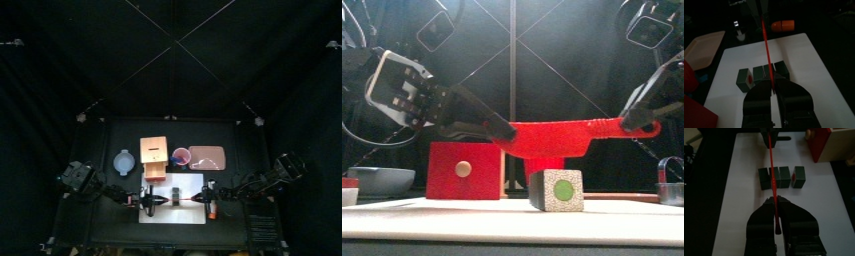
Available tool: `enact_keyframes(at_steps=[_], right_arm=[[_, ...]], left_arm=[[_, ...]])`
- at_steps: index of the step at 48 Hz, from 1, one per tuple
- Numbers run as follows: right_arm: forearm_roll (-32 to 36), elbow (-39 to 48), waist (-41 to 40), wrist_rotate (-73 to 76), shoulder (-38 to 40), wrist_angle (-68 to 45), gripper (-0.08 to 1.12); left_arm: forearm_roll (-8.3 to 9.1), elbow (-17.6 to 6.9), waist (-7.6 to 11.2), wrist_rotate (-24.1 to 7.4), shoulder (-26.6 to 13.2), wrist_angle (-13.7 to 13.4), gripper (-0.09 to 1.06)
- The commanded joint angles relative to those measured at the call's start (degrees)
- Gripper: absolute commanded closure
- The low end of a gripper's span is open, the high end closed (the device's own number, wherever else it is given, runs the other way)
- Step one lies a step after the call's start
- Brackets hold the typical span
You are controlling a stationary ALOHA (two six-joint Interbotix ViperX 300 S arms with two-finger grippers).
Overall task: Place sushi on board then cut the sushi with the knife then place the pieces on the plate
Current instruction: Cut the sushi into 4 pieces
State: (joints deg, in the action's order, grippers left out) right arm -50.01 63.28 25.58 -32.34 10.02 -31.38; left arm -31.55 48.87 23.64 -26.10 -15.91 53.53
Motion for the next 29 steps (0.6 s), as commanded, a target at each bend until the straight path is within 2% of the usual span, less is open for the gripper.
enact_keyframes(at_steps=[1, 6, 29], right_arm=[[1.0, -1.5, -0.8, -0.1, 0.4, -1.8, 0.72], [1.8, -1.2, -1.6, 0.0, 0.4, -1.8, 0.72], [5.3, -0.6, -6.2, 0.1, 0.4, -0.3, 0.72]], left_arm=[[0.0, -0.1, -0.79, -0.5, 1.3, 1.2, 0.6], [0.0, 0.1, -1.41, -0.5, 1.1, 1.2, 0.6], [-0.18, -0.1, -2.02, -0.2, 0.7, 0.8, 0.6]])
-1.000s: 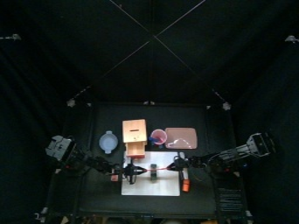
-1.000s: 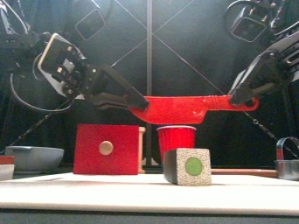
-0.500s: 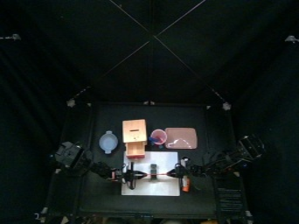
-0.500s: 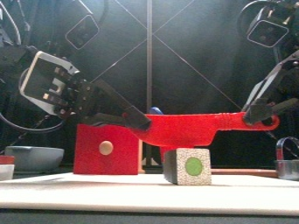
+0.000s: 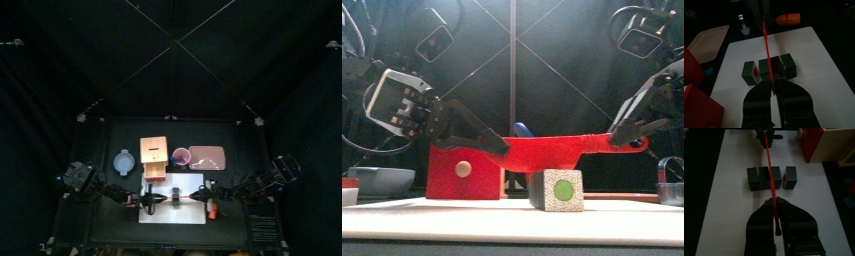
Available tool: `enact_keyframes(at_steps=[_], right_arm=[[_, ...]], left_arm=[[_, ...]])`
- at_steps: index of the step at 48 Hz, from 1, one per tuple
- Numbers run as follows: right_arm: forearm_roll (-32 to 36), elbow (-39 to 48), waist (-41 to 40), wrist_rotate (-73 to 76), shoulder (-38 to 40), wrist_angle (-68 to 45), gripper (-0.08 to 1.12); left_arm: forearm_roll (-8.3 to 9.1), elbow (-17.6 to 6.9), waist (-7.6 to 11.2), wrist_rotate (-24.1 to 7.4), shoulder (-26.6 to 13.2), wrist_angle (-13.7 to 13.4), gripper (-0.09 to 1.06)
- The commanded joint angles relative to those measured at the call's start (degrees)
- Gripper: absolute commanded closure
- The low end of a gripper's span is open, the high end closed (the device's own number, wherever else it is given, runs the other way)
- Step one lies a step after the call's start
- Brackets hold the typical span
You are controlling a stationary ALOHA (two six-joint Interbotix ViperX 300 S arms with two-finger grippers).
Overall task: Place sushi on board then cut the sushi with the knife then place the pieces on the plate
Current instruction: Cut the sushi into 4 pieces
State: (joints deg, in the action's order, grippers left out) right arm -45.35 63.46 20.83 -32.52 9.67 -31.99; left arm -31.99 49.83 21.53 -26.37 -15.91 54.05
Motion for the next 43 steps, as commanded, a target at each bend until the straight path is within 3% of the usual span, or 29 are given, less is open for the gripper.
enact_keyframes(at_steps=[1, 28, 43], right_arm=[[0.5, -0.8, -1.5, 0.4, 0.7, 0.4, 0.72], [-1.3, 0.0, -1.1, 0.4, 4.7, 2.8, 0.72], [-2.3, 0.2, -1.0, 0.4, 4.2, 4.0, 0.72]], left_arm=[[0.35, -1.1, 0.09, 0.1, 0.7, 0.3, 0.6], [0.44, -2.1, 0.18, 0.3, 1.0, 0.2, 0.6], [0.26, -3.0, 0.79, 0.4, -0.1, -1.5, 0.6]])
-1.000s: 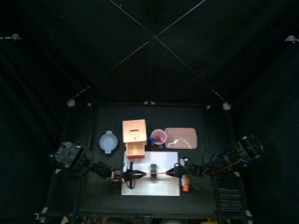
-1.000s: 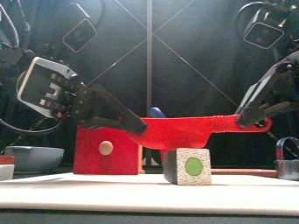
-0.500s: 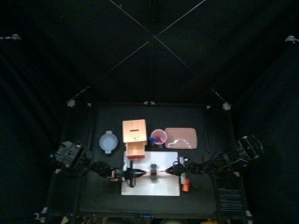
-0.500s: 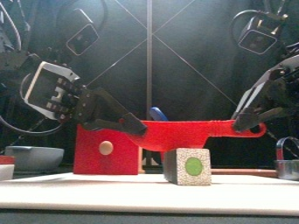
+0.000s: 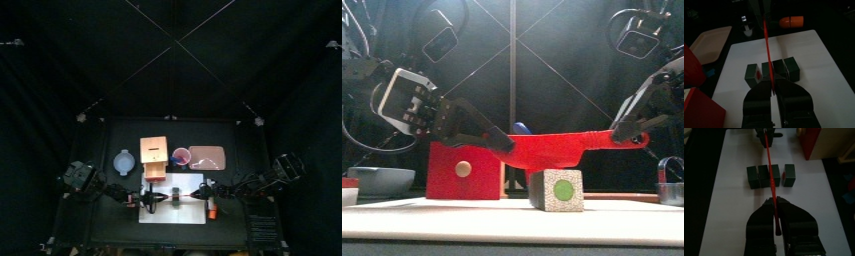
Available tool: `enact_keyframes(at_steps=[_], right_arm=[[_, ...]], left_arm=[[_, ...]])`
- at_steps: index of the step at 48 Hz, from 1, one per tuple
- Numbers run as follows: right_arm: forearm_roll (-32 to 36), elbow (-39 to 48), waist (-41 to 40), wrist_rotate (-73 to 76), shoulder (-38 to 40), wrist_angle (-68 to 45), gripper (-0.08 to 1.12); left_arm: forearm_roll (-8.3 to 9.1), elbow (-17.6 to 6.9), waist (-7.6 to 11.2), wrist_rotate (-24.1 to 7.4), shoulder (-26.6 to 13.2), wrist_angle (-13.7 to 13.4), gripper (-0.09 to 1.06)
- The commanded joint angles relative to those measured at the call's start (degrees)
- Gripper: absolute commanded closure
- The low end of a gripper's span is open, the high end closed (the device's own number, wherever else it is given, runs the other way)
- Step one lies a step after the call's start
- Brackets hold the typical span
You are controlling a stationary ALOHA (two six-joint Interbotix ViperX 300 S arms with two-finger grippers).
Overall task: Place sushi on board then cut the sushi with the knife then place the pieces on the plate
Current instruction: Cut the sushi into 4 pieces
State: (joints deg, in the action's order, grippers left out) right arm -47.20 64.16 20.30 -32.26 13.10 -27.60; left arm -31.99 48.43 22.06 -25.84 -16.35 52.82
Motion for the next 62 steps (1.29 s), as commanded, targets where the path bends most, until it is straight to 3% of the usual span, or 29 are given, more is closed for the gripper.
enact_keyframes(at_steps=[1, 11, 21, 41, 62], right_arm=[[-0.4, -0.5, -0.4, 0.2, 0.8, -0.4, 0.72], [-0.4, -0.3, -0.4, 0.2, 0.8, -0.4, 0.72], [-0.8, -0.4, -0.1, 0.2, 0.8, -0.3, 0.72], [-1.2, -0.5, 1.0, 0.2, 1.0, -0.4, 0.72], [-2.3, -0.1, 0.8, 0.2, -1.0, -0.3, 0.72]], left_arm=[[0.35, -1.7, 0.18, 0.0, 0.3, -0.4, 0.6], [0.26, -1.6, 0.26, 0.0, 0.1, -0.6, 0.6], [-1.23, -1.3, 0.97, -0.2, 0.5, -1.2, 0.6], [-1.14, -1.1, 1.23, -0.4, 2.5, -2.2, 0.6], [-1.93, -1.4, 1.23, 0.0, 0.3, -3.0, 0.6]])
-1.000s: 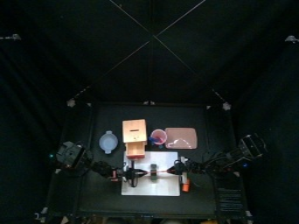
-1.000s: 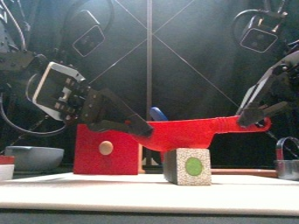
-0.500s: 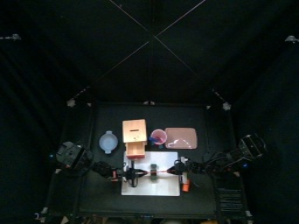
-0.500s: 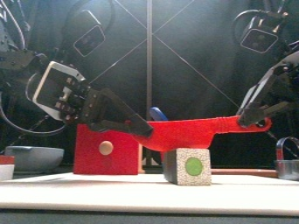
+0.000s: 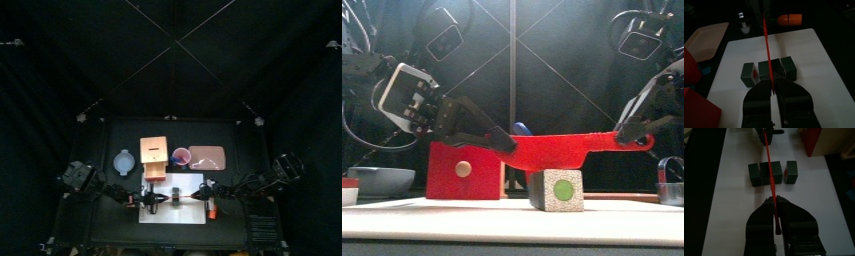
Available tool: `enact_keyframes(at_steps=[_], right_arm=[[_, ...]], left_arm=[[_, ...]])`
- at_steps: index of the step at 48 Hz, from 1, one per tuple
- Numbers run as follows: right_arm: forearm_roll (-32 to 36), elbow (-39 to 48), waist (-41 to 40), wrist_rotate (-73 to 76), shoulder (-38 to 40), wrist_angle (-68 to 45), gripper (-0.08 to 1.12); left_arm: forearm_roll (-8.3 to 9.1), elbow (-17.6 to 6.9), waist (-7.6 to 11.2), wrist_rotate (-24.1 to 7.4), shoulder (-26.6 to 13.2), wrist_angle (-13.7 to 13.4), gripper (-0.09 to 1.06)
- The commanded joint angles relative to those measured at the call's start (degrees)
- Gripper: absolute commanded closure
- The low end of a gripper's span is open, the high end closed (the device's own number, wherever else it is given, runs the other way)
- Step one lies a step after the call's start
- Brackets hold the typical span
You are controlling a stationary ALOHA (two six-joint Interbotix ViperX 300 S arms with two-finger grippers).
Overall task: Place sushi on board then cut the sushi with the knife then place the pieces on the plate
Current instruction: Cut the sushi into 4 pieces
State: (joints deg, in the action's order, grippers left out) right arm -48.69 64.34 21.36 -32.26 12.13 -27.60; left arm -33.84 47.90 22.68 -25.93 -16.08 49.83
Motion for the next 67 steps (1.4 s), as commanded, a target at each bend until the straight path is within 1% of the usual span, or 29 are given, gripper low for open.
enact_keyframes(at_steps=[1, 6, 11, 21, 25, 31, 37, 39, 43, 46, 49, 54, 56, 60, 62, 67], right_arm=[[-0.9, -0.3, -0.3, 0.2, -0.2, -0.3, 0.72], [-1.4, -0.3, -0.3, 0.2, -1.1, -0.3, 0.72], [-1.5, -0.4, -0.4, 0.2, -2.1, -0.3, 0.72], [-2.4, -1.1, -0.5, 0.2, -5.6, -0.3, 0.72], [-2.4, -1.4, -0.5, 0.1, -6.1, -0.4, 0.72], [-2.1, -1.5, -0.6, -0.1, -4.6, -0.4, 0.72], [-1.8, -1.1, -0.6, -0.5, -0.8, -0.3, 0.72], [-1.5, -1.0, -0.6, -0.6, 0.9, -0.3, 0.72], [0.1, -0.4, -0.6, -0.6, 4.1, -0.3, 0.72], [1.4, -0.2, -0.6, -0.5, 6.1, -0.2, 0.72], [2.6, 0.0, -0.4, -0.1, 7.6, 0.3, 0.72], [3.5, 0.0, -0.1, 0.0, 7.8, 2.8, 0.72], [3.3, -0.1, 0.0, 0.1, 7.3, 4.5, 0.72], [2.5, -0.4, 0.3, 0.2, 5.7, 7.5, 0.72], [1.9, -0.6, 0.4, 0.2, 5.2, 8.3, 0.72], [0.5, -1.0, 0.6, 0.2, 3.8, 8.8, 0.72]], left_arm=[[-0.09, -0.9, 0.62, 0.1, -0.1, -0.1, 0.6], [-0.35, -1.0, 0.62, 0.1, -0.8, -0.4, 0.6], [-1.05, -1.0, 0.53, 0.1, -1.5, -0.9, 0.6], [-3.08, -1.1, 0.62, 0.1, -4.0, -3.3, 0.6], [-3.43, -1.1, 0.62, -0.1, -4.0, -3.8, 0.6], [-3.43, -0.8, 0.53, -0.7, -2.3, -3.7, 0.6], [-3.25, -0.2, 0.18, -1.1, 1.1, -3.3, 0.6], [-3.16, 0.0, 0.09, -1.5, 2.5, -3.3, 0.6], [-2.72, 0.4, 0.09, -3.5, 5.4, -2.8, 0.6], [-2.55, 0.4, 0.09, -4.6, 6.6, -2.8, 0.6], [-2.37, 0.4, 0.18, -4.8, 7.3, -2.9, 0.6], [-2.46, 0.1, 0.97, -4.4, 6.6, -3.1, 0.6], [-2.46, -0.4, 1.85, -4.3, 5.9, -3.1, 0.6], [-2.64, -1.7, 2.81, -4.0, 4.2, -3.2, 0.6], [-2.9, -2.3, 3.25, -4.0, 3.3, -3.3, 0.6], [-3.87, -2.9, 3.52, -3.9, 1.8, -3.7, 0.6]])
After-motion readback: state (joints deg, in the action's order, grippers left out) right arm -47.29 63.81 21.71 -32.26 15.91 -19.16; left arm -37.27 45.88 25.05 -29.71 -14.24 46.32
